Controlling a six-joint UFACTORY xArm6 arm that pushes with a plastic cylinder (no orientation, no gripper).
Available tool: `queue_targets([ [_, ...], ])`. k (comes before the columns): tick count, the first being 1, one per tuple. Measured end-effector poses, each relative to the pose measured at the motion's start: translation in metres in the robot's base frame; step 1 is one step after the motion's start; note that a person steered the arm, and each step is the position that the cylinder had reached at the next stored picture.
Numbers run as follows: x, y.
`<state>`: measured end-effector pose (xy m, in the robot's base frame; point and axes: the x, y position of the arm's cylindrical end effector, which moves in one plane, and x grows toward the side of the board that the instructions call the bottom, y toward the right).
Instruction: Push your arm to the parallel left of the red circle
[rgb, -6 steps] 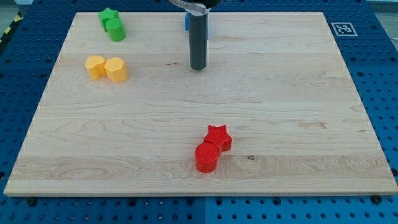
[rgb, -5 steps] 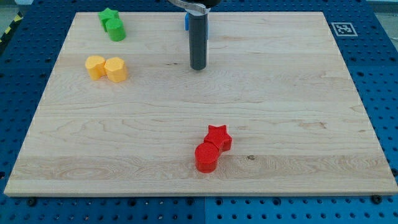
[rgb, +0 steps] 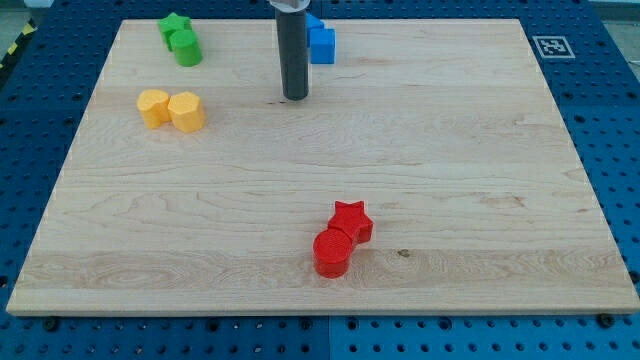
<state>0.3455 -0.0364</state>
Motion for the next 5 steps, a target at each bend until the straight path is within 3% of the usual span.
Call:
queue_targets([
  [3,0.082,0.003],
  [5,0.161,-0.026],
])
